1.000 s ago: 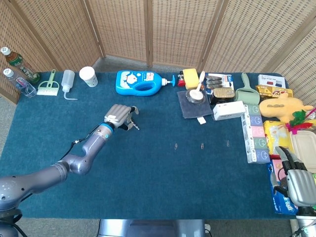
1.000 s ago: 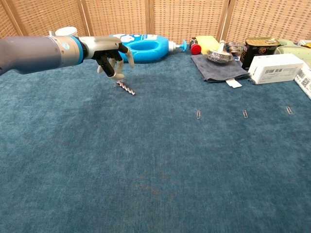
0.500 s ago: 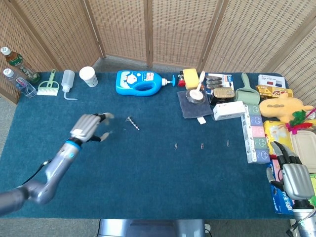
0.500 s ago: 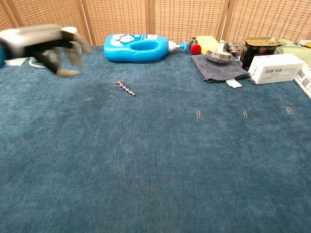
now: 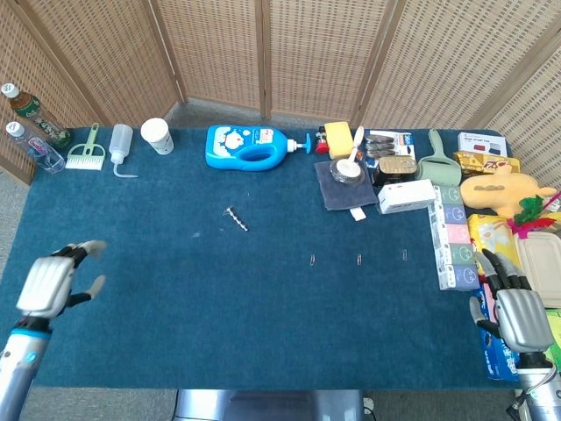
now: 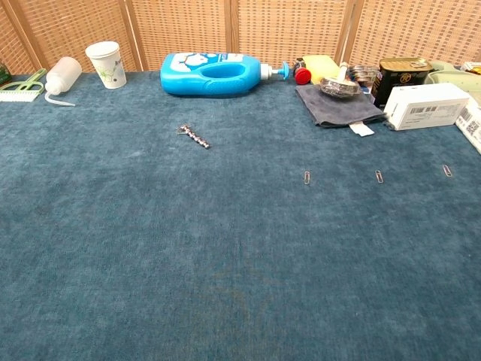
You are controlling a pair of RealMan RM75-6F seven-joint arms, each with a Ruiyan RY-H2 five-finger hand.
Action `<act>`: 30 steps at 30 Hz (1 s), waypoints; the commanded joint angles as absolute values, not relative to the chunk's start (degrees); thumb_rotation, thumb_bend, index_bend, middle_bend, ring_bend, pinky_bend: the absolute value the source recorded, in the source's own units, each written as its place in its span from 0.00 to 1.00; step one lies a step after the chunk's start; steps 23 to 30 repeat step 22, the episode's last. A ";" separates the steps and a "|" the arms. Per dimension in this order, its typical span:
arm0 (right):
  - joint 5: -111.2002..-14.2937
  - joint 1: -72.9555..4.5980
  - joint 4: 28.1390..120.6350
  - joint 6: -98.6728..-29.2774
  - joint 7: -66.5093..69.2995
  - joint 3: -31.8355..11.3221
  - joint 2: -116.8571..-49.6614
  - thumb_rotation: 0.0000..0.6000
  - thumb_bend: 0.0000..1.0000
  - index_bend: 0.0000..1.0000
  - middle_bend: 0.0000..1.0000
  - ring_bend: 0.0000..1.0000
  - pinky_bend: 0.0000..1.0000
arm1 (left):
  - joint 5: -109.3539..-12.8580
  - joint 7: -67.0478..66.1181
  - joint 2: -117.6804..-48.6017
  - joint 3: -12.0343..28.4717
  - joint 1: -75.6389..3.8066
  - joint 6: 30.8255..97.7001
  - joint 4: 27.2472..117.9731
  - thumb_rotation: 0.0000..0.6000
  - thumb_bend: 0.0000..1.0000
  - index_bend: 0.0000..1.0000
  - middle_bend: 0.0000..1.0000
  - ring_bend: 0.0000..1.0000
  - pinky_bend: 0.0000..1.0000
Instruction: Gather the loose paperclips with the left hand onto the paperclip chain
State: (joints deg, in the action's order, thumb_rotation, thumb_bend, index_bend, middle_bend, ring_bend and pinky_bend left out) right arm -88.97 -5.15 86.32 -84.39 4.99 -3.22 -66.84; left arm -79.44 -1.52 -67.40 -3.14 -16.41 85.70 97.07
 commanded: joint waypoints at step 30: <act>-90.16 -3.80 83.99 -86.99 6.15 -2.01 -67.74 1.00 0.51 0.00 0.06 0.00 0.12 | -85.71 -2.20 -68.07 -3.25 -1.45 99.04 96.68 1.00 0.30 0.29 0.40 0.34 0.47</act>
